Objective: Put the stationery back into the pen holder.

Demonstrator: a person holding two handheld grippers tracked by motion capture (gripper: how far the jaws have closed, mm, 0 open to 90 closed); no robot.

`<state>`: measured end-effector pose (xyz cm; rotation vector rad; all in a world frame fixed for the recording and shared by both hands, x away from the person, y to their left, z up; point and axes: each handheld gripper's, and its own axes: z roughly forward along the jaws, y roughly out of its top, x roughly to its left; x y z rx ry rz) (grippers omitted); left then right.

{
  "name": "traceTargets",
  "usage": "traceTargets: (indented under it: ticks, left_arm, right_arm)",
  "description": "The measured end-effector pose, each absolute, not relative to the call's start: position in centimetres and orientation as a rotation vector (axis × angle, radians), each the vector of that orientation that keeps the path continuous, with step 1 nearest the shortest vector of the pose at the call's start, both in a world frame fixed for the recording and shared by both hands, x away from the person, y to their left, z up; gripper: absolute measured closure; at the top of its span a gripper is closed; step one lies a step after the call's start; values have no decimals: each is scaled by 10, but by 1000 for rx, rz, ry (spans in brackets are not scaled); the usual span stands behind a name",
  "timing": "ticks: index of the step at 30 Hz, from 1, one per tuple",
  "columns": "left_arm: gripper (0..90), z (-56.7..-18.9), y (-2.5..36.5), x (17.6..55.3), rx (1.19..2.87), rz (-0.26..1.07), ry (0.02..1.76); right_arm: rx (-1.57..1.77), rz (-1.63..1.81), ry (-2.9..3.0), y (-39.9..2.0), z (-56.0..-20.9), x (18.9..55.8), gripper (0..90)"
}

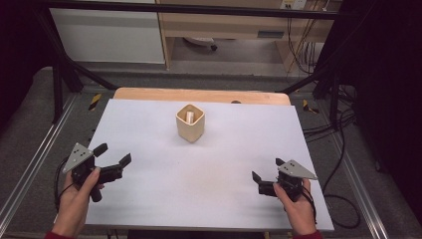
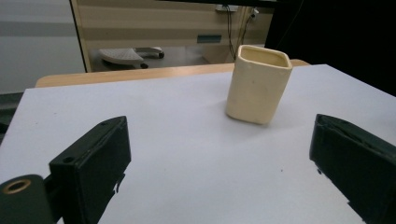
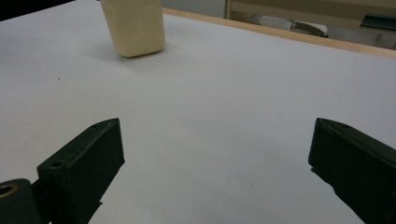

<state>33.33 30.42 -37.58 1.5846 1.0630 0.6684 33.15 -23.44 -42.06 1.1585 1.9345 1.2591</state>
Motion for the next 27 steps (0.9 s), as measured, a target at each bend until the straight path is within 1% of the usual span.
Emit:
traceTargets:
  ticks: [6, 11, 14, 19, 22, 25, 27]
  left_arm:
    - [57, -381, 317, 328, 1559, 668, 1087]
    - [63, -391, 319, 324, 1533, 695, 1100]
    - [63, -397, 318, 324, 1534, 685, 1101]
    - [64, -412, 313, 321, 1541, 664, 1104]
    - [78, -419, 309, 318, 1563, 678, 1105]
    - [86, -425, 300, 317, 1587, 655, 1100]
    - [86, -430, 290, 316, 1611, 616, 1097]
  right_arm:
    - [1164, 1245, 1946, -241, -424, 326, 37]
    - [1162, 1227, 1946, -245, -426, 324, 38]
    - [1161, 1222, 1952, -245, -427, 325, 38]
    - [1162, 1212, 1965, -244, -428, 325, 37]
    - [1170, 1206, 1966, -244, -429, 326, 35]
    - [1224, 1184, 1964, -244, -432, 330, 27]
    - [1278, 1128, 1996, -243, -439, 336, 27]
